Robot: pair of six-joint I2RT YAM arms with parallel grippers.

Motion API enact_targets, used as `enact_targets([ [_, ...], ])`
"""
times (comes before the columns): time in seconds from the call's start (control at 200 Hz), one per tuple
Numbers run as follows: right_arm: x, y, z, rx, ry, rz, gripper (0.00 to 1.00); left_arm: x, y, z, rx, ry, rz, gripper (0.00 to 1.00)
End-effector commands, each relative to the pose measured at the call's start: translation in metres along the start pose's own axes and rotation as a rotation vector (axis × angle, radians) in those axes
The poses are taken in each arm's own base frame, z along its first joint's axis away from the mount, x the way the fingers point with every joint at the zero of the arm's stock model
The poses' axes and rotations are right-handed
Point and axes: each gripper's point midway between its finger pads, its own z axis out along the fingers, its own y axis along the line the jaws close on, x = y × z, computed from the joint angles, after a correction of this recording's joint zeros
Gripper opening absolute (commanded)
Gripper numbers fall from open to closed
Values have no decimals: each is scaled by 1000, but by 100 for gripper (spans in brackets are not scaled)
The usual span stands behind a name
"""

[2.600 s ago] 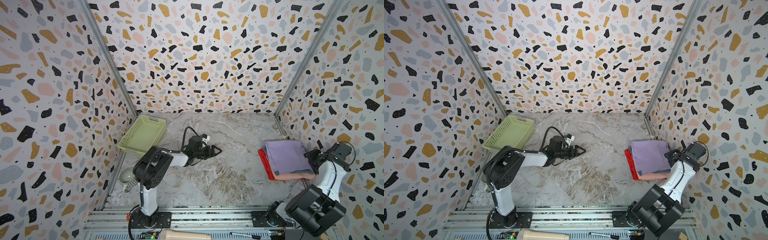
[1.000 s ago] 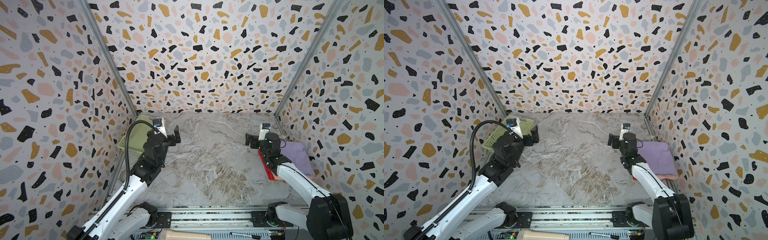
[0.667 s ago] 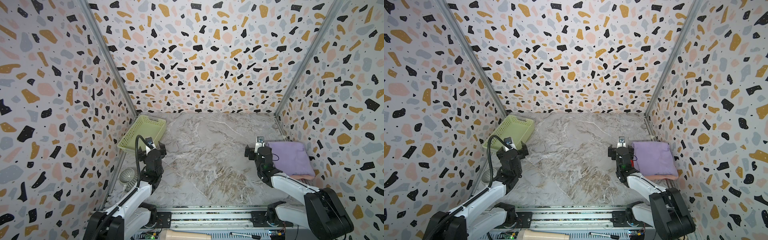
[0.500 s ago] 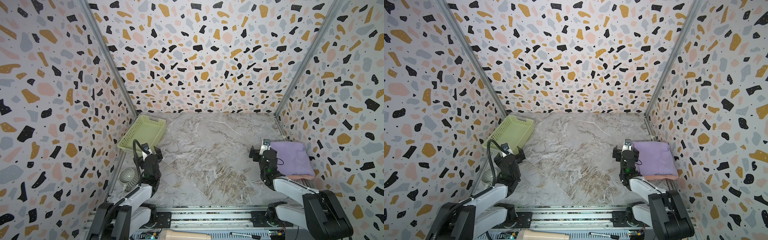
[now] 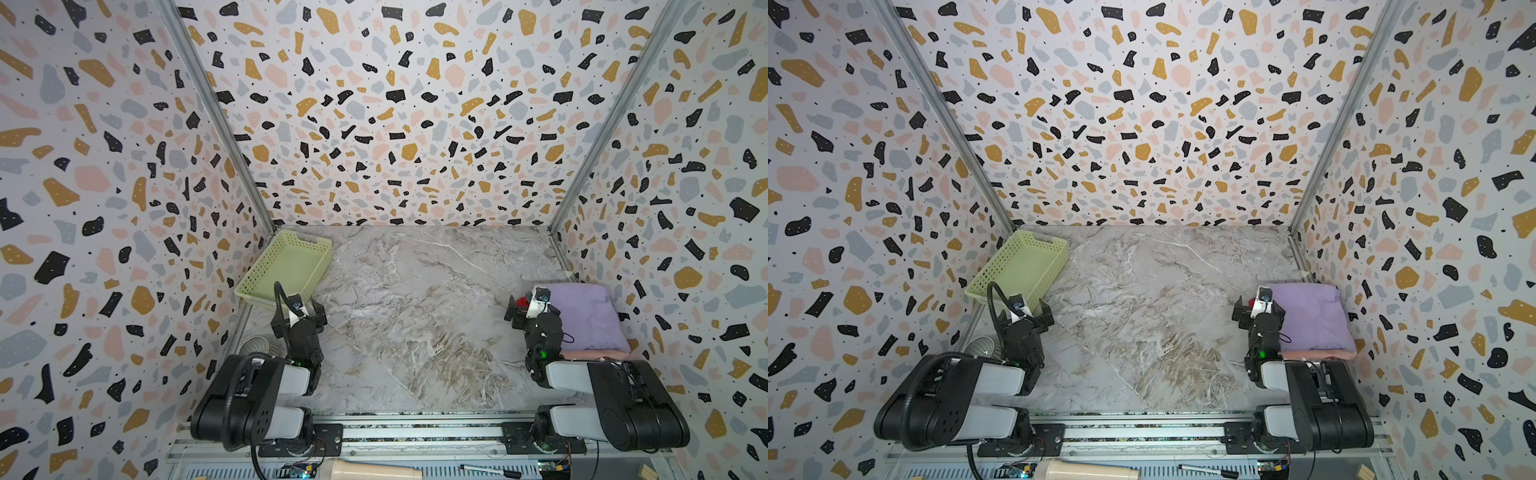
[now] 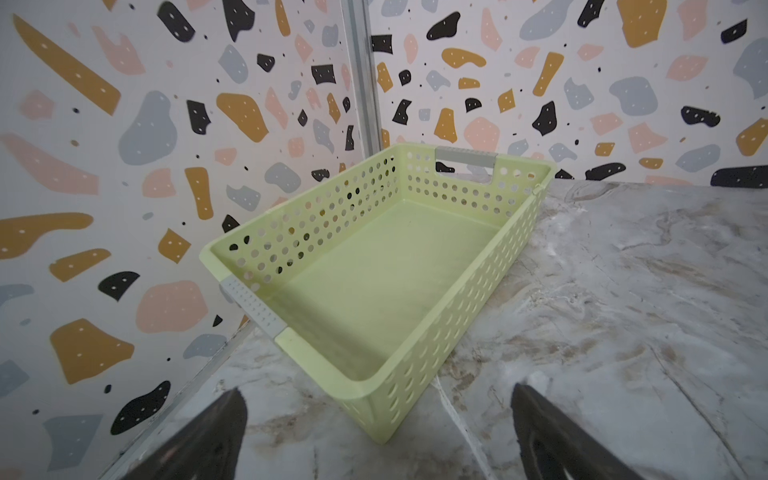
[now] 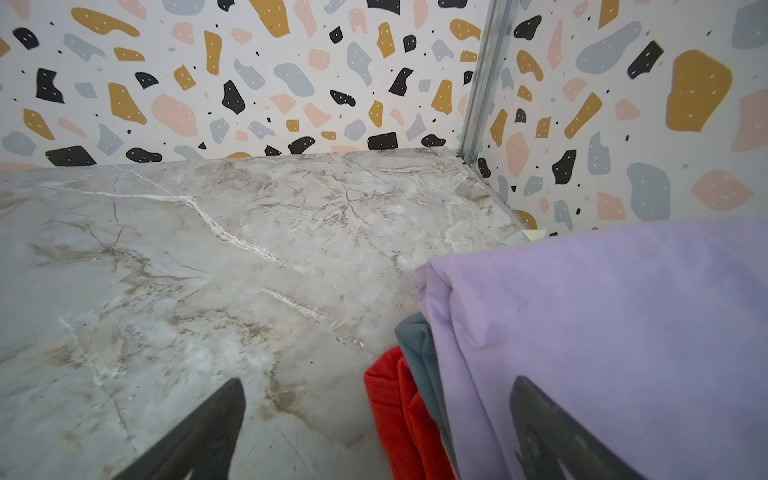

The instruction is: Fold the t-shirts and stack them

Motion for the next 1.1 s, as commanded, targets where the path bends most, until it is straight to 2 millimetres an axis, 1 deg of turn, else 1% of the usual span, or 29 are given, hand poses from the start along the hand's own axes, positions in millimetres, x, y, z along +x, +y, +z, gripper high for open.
enact_targets([
  [0.0,-19,9,1,-58,-102,2,99,-31,-7,10,18,-92,-34,99],
  [0.03,-14,11,6,-65,-81,-2,99,-28,-11,15,34,-52,-20,100],
  [0.045,-15,12,8,-67,-88,-4,99,-28,-11,17,39,-49,-26,100],
  [0.11,-12,23,15,-75,-66,-53,99,-29,-5,21,26,-62,-55,100],
  [0.19,-12,22,15,-94,-66,-47,99,-26,-7,24,31,-34,-45,100],
  [0.345,-11,22,16,-95,-57,-49,99,-26,-6,25,26,-35,-44,100],
  [0.676,-14,25,12,-82,-78,-67,99,-28,-4,22,22,-44,-54,99],
  [1.096,-13,26,13,-83,-74,-66,99,-28,-4,22,22,-46,-55,99],
])
